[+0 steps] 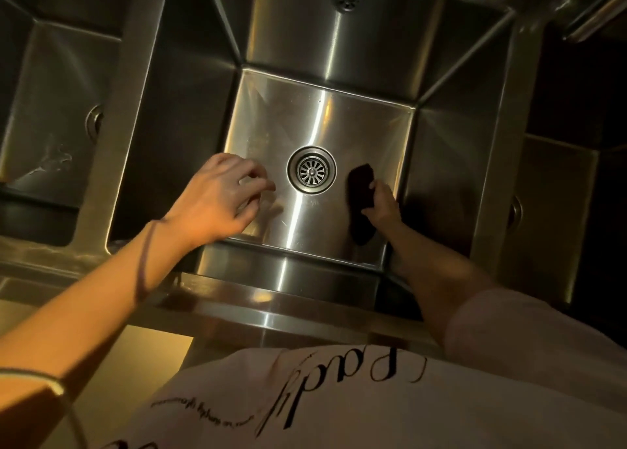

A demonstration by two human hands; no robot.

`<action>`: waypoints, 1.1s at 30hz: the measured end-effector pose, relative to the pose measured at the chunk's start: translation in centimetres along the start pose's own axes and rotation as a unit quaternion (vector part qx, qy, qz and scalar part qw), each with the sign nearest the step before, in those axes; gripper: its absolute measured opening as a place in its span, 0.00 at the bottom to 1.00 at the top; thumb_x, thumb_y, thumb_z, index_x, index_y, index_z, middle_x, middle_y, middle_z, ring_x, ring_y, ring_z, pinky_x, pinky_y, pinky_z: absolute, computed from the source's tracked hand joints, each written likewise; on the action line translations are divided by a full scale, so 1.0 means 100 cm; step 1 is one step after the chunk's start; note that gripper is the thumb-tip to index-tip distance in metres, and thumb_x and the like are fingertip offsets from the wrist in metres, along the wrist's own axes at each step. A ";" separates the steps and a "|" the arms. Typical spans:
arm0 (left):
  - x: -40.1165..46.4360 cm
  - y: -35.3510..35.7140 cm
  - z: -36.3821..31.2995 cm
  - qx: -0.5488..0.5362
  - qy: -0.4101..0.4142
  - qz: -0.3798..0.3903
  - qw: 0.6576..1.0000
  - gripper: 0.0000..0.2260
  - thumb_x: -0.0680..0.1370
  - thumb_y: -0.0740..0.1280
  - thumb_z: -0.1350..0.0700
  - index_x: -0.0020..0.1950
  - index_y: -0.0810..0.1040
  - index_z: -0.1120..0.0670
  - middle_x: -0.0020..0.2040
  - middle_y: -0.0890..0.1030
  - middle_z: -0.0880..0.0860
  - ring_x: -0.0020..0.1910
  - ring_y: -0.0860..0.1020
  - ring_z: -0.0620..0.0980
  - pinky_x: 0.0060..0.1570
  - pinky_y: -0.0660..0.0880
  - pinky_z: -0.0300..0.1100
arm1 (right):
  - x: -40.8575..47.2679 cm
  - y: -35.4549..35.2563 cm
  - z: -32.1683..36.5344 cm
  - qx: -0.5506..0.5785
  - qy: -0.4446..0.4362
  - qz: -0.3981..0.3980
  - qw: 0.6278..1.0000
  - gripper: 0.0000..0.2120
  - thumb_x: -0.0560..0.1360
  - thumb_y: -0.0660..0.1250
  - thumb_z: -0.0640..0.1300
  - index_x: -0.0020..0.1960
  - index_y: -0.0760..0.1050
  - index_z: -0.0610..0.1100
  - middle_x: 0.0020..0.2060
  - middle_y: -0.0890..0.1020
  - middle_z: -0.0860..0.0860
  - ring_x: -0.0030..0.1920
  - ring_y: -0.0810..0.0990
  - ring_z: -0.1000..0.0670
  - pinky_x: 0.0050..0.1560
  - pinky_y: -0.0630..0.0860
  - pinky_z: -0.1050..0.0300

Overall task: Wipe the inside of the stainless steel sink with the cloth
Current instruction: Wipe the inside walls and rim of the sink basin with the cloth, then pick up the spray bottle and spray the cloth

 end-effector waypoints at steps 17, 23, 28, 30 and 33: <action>-0.002 -0.023 0.013 -0.008 -0.077 -0.054 0.996 0.14 0.76 0.61 0.54 0.56 0.82 0.52 0.54 0.79 0.52 0.54 0.75 0.53 0.60 0.67 0.49 | 0.110 -0.010 0.108 0.218 -0.014 -0.054 0.974 0.29 0.68 0.73 0.36 0.66 0.72 0.47 0.61 0.77 0.45 0.62 0.76 0.45 0.65 0.71 0.51; -0.029 -0.047 0.008 -0.018 -0.125 -0.086 0.988 0.14 0.77 0.59 0.55 0.58 0.81 0.53 0.54 0.79 0.52 0.54 0.75 0.52 0.60 0.66 0.47 | 0.050 0.014 0.175 0.352 -0.040 0.007 0.935 0.25 0.68 0.71 0.31 0.61 0.76 0.48 0.55 0.78 0.51 0.58 0.77 0.49 0.62 0.74 0.54; -0.041 -0.080 0.006 -0.017 -0.143 -0.131 0.981 0.15 0.76 0.59 0.55 0.58 0.80 0.53 0.54 0.78 0.51 0.51 0.76 0.51 0.58 0.66 0.44 | -0.023 -0.040 0.204 0.431 -0.106 0.027 0.896 0.25 0.69 0.70 0.29 0.63 0.75 0.46 0.59 0.75 0.50 0.62 0.73 0.51 0.65 0.71 0.55; -0.039 -0.095 0.005 -0.015 -0.160 -0.145 0.976 0.16 0.76 0.58 0.54 0.59 0.80 0.53 0.54 0.78 0.51 0.52 0.76 0.52 0.57 0.66 0.45 | -0.052 -0.066 0.211 0.439 -0.141 0.020 0.887 0.25 0.69 0.70 0.29 0.62 0.75 0.48 0.59 0.77 0.51 0.62 0.74 0.51 0.63 0.72 0.59; -0.029 -0.122 -0.004 -0.027 -0.163 -0.172 0.971 0.16 0.77 0.58 0.53 0.60 0.79 0.53 0.53 0.78 0.51 0.53 0.76 0.52 0.55 0.70 0.49 | -0.093 -0.103 0.213 0.458 -0.164 0.002 0.874 0.26 0.68 0.71 0.29 0.60 0.76 0.51 0.57 0.78 0.52 0.61 0.75 0.51 0.59 0.72 0.62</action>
Point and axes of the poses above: each hand's wrist, its own x-axis towards the middle knuckle, its own y-axis out of the palm, z = x × y, the point moved 6 cm from there along x, towards the middle knuckle
